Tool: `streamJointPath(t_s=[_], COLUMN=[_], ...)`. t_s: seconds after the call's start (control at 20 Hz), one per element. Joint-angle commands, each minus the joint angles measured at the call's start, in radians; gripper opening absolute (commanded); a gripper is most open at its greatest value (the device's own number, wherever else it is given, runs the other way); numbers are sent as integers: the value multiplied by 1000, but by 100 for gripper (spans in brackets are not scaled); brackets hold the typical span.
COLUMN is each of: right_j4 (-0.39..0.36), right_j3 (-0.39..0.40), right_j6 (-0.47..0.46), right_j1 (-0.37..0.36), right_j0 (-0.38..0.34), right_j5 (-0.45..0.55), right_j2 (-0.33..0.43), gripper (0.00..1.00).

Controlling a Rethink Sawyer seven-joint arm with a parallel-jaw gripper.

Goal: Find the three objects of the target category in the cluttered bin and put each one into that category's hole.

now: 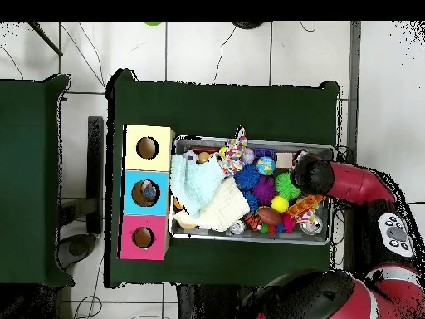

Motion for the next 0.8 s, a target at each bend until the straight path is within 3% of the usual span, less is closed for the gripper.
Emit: streamJointPath(t_s=[0.05, 0.55, 0.8], right_j4=[-32, -25, -14], right_j3=[-30, -6, -13], right_j6=[-108, -89, -77], right_j1=[74, 55, 41], right_j0=[2, 11, 38], right_j5=[135, 159, 235], right_j2=[26, 18, -11], gripper=[100, 100, 100])
